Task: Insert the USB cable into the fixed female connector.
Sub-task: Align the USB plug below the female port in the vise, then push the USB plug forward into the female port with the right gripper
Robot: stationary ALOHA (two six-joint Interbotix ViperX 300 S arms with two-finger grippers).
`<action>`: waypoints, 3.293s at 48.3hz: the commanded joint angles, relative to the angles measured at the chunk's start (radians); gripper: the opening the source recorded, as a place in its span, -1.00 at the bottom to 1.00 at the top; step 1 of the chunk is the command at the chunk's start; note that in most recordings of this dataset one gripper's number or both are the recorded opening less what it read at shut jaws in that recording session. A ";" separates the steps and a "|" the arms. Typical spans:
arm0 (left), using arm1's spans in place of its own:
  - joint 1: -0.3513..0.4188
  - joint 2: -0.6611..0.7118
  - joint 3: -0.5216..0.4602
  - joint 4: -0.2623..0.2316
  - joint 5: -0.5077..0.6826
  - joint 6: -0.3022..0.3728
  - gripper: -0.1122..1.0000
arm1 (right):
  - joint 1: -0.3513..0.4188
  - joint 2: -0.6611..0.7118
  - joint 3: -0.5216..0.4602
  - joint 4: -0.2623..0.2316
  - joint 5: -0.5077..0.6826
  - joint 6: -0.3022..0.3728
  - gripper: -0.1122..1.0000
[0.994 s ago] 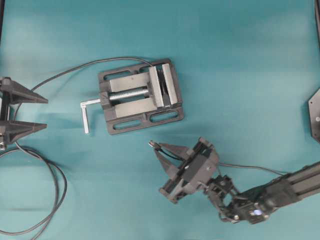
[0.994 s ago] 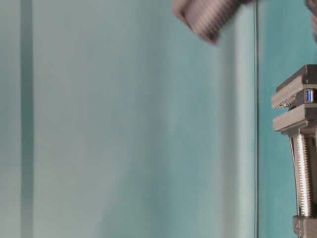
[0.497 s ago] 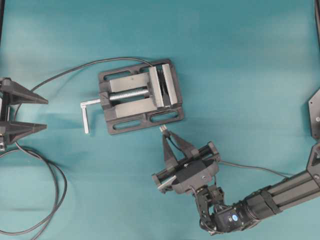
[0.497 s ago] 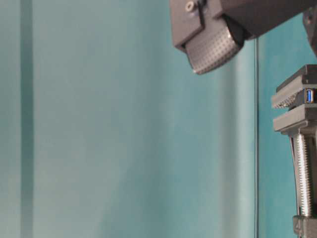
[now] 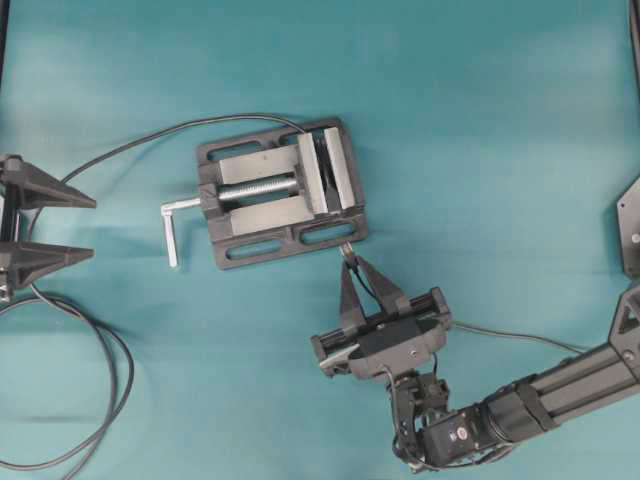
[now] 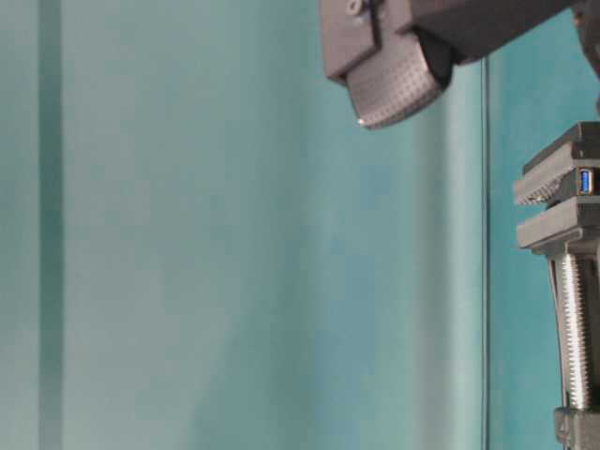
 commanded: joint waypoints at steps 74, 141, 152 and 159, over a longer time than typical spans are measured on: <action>-0.003 0.017 -0.011 0.003 -0.005 -0.003 0.97 | -0.095 0.005 -0.109 0.046 -0.029 0.002 -0.42; -0.003 0.017 -0.011 0.005 -0.003 -0.003 0.97 | -0.123 0.005 -0.109 0.058 -0.014 0.012 -0.42; -0.003 0.017 -0.011 0.003 -0.005 -0.003 0.97 | -0.126 0.005 -0.106 0.058 0.000 0.014 -0.42; -0.003 0.017 -0.011 0.003 -0.005 -0.003 0.97 | -0.126 0.005 -0.106 0.055 -0.005 0.014 -0.42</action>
